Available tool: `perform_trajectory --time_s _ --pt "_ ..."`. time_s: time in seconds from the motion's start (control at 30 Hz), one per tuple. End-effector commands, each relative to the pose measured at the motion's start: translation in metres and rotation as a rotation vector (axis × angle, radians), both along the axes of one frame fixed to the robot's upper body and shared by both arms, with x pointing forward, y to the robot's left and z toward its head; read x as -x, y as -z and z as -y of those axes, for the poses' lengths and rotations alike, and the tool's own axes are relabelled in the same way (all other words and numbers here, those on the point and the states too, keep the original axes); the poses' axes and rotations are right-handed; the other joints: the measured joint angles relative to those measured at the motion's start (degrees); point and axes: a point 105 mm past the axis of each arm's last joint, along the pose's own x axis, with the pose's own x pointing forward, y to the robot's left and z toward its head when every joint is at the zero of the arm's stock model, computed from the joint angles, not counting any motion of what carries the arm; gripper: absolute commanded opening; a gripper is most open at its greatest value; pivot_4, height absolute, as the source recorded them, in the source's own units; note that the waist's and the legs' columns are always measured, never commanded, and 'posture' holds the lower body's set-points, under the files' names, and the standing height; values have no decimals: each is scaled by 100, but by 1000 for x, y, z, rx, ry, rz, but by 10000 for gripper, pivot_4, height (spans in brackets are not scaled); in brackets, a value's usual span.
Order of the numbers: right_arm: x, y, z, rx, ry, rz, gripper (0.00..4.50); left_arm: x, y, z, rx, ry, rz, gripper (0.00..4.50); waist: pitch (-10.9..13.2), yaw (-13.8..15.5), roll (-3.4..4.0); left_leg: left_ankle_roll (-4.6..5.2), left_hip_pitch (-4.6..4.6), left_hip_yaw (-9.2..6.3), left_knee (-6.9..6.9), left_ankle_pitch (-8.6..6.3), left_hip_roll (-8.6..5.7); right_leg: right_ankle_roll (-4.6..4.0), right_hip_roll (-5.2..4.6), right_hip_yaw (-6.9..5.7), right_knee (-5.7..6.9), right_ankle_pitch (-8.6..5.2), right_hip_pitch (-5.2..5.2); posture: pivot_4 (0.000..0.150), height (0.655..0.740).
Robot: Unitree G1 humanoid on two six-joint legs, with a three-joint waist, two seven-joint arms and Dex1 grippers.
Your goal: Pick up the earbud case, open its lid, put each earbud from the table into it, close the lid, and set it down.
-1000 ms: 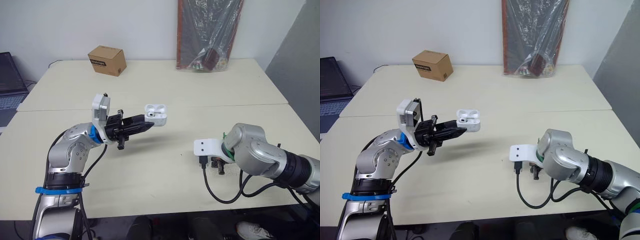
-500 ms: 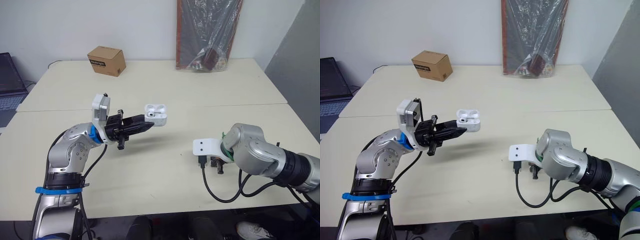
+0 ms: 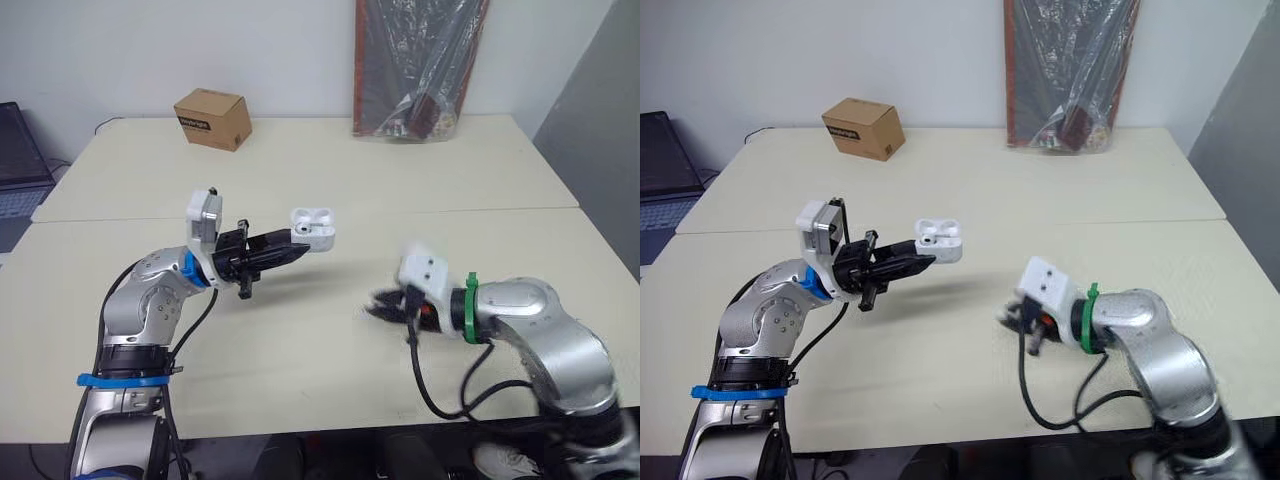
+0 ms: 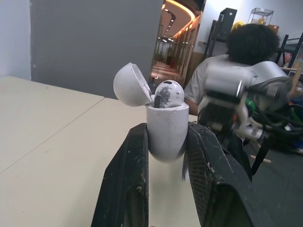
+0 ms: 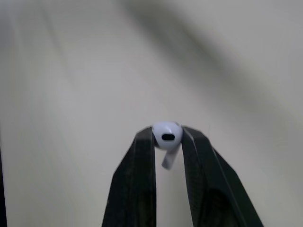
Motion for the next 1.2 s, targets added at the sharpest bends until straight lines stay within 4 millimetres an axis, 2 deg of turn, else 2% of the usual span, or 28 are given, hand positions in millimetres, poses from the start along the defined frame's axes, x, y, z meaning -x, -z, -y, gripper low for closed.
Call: perform_trajectory --time_s 0.03,0.2,0.37,0.5,0.83,1.2 --pt "-2 -34 10 -179 98 129 4449 0 -7 -3 12 -2 55 8186 -1 12 -2 0 1 -2 3 0 0 0 0 -3 -2 0 5 1500 7400" --pt "-1 -49 1 -263 114 157 4449 0 -3 -3 18 0 54 8186 -1 15 -1 -2 4 1 5 1 -3 0 -3 0 -2 1 7 1500 7400" --pt "-15 -65 -7 -304 184 190 4449 -1 1 1 20 2 65 8186 -1 12 -1 -1 4 1 2 1 -2 -1 -2 1 -1 1 4 1500 7400" --pt "-18 -75 -13 -328 187 199 4449 -3 3 4 21 4 71 8186 -1 11 -1 -1 2 0 0 1 -2 -13 -2 1 -2 7 4 1500 7400" --pt "-22 -81 -23 -324 169 177 4449 -13 4 11 34 -24 140 8186 -1 7 -1 0 1 1 1 1 -2 -21 -1 1 -3 12 3 1500 7400" --pt "-23 -78 -28 -315 156 137 4449 -15 3 19 55 6 149 8186 -1 3 -1 0 -1 1 0 0 -2 -21 -1 1 -5 11 3 1500 7400"
